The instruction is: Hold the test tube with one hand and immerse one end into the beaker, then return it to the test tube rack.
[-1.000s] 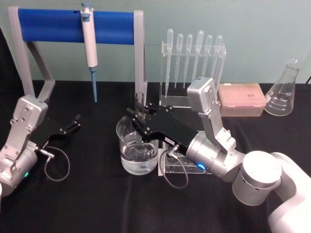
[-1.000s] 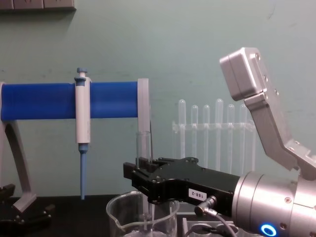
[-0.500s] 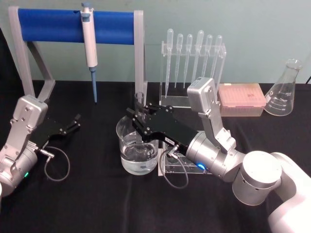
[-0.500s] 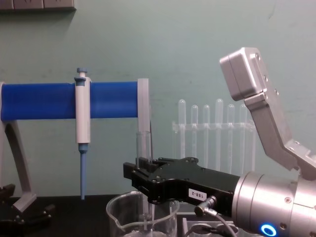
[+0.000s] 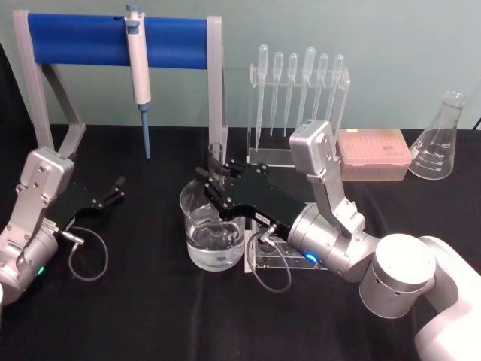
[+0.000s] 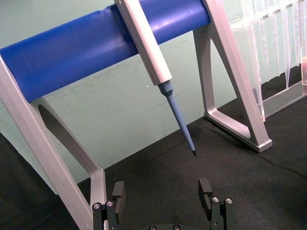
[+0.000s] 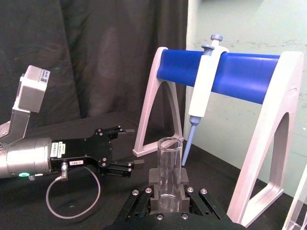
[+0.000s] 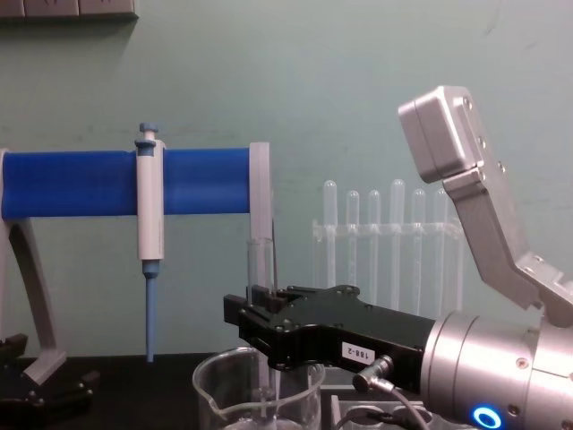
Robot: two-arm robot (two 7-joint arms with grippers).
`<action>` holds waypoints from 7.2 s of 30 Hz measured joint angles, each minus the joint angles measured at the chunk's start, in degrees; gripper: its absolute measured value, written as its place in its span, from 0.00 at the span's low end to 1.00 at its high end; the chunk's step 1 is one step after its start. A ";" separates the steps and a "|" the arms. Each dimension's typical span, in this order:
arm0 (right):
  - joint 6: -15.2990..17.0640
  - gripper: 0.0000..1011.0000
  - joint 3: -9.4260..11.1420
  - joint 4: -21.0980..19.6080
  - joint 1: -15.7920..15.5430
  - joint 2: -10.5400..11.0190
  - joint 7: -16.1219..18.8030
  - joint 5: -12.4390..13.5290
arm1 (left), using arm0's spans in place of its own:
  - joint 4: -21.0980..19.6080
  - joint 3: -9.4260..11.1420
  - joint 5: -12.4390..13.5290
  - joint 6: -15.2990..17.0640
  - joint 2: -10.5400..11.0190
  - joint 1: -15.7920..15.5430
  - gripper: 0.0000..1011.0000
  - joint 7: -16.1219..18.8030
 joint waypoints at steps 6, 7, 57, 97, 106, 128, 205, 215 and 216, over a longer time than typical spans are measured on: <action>0.00 0.22 0.00 0.00 0.00 0.00 0.00 0.00 | 0.00 0.00 0.00 0.00 0.00 0.00 0.99 0.00; 0.00 0.22 0.00 0.00 0.00 0.00 0.00 0.00 | 0.00 0.00 0.00 0.00 0.00 0.00 0.99 0.00; 0.00 0.22 0.00 0.00 0.00 0.00 0.00 0.00 | 0.00 0.00 0.00 0.00 0.00 0.00 0.99 0.00; 5.81 0.22 1.94 -9.36 0.96 0.54 0.32 0.78 | 0.00 0.00 0.00 0.00 0.00 0.00 0.99 0.00; 10.70 0.22 4.96 -18.58 1.07 3.20 -1.23 3.48 | 0.00 0.00 0.00 0.00 0.00 0.00 0.99 0.00; 11.69 0.22 12.96 -26.09 -12.36 11.15 -7.23 3.57 | 0.00 0.00 0.00 0.00 0.00 0.00 0.99 0.00; 11.41 0.99 25.30 -21.32 -25.26 8.67 -14.50 -6.11 | 0.00 0.00 0.00 0.00 0.00 0.00 0.99 0.00; 0.70 0.99 25.78 -9.92 -22.43 3.36 -21.14 -13.03 | 0.00 0.00 0.00 0.00 0.00 0.00 0.99 0.00; 0.51 0.99 25.73 -9.69 -22.40 3.26 -21.27 -13.18 | 0.00 0.01 0.00 0.00 0.00 0.00 0.99 0.00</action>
